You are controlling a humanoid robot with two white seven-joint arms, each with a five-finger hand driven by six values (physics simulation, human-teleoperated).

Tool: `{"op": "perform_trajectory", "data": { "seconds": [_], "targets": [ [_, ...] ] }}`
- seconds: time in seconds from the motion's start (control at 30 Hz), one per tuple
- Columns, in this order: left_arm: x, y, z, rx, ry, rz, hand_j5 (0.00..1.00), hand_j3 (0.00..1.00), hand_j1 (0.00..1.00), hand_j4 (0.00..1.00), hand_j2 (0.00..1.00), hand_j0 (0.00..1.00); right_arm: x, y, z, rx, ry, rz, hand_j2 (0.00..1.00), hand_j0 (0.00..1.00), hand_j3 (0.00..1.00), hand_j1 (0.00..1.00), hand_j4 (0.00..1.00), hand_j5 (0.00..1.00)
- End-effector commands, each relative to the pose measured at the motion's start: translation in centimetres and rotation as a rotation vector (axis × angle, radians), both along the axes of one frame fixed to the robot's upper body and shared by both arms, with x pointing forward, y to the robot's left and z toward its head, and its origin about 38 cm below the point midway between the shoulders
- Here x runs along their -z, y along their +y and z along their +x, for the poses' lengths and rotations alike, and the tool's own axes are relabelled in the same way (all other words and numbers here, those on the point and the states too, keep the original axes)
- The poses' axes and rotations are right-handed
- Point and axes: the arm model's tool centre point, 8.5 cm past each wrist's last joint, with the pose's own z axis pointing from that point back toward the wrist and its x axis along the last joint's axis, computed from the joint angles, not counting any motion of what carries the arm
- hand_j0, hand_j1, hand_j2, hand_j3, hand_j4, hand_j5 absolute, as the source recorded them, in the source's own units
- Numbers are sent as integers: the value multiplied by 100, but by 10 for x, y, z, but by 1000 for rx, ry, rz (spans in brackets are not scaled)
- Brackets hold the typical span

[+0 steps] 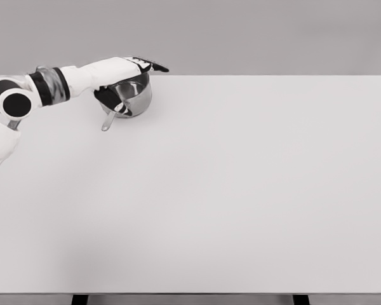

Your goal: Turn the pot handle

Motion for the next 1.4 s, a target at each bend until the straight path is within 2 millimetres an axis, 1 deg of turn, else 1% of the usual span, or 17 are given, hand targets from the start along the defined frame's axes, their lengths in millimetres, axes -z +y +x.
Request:
{"op": "perform_trajectory", "data": {
  "seconds": [0.0, 0.2, 0.27, 0.33, 0.43, 0.57, 0.67, 0.7, 0.77, 0.9, 0.97, 1.07, 1.17, 1.37],
  "targets": [
    [20, -9, 4, -5, 63, -11, 100, 100, 100, 100, 100, 100, 0, 0, 0, 0, 1, 0, 100, 100, 100, 100, 100, 100],
    [26, -4, 0, 3, 66, 10, 100, 100, 100, 100, 100, 100, 0, 0, 0, 0, 0, 1, 100, 100, 100, 100, 100, 100],
    [25, 4, -2, 8, 56, 25, 100, 100, 100, 100, 100, 100, 0, 0, 0, 0, 1, 0, 100, 100, 100, 100, 100, 100],
    [28, 13, -5, 10, 54, 42, 100, 100, 100, 100, 100, 100, 0, 0, 0, 0, 0, 1, 100, 100, 100, 100, 100, 100],
    [27, 17, -6, 5, 49, 51, 100, 100, 100, 100, 100, 100, 0, 0, 0, 0, 0, 1, 100, 100, 100, 100, 100, 100],
    [31, 20, -7, 4, 48, 74, 100, 100, 100, 100, 100, 100, 0, 0, 0, 0, 0, 1, 100, 100, 100, 100, 100, 100],
    [31, 27, -9, 8, 38, 92, 100, 100, 100, 100, 100, 100, 0, 0, 0, 0, 1, 0, 100, 100, 100, 100, 100, 100],
    [30, 33, -10, 1, 38, 102, 100, 100, 100, 100, 100, 100, 0, 0, 0, 0, 1, 0, 100, 100, 100, 100, 100, 100],
    [30, 38, -10, -7, 37, 111, 100, 100, 100, 100, 100, 100, 0, 0, 0, 0, 0, 1, 100, 100, 100, 100, 100, 100],
    [32, 41, -9, -19, 19, 143, 100, 100, 100, 100, 100, 100, 0, 0, 0, 0, 0, 1, 100, 100, 100, 100, 100, 100],
    [30, 53, -10, -43, 8, 146, 100, 100, 100, 100, 100, 100, 0, 0, 0, 0, 0, 1, 100, 100, 100, 100, 100, 100],
    [27, 60, -10, -56, 3, 150, 100, 100, 100, 100, 100, 100, 0, 0, 0, 0, 1, 0, 100, 100, 100, 100, 100, 100],
    [24, 74, -11, -80, -1, 168, 100, 100, 100, 100, 100, 100, 0, 0, 0, 0, 0, 1, 100, 100, 100, 100, 100, 100],
    [19, 87, -10, -117, -33, 158, 100, 100, 100, 100, 100, 100, 0, 0, 0, 0, 0, 1, 100, 100, 100, 100, 100, 100]
  ]
}}
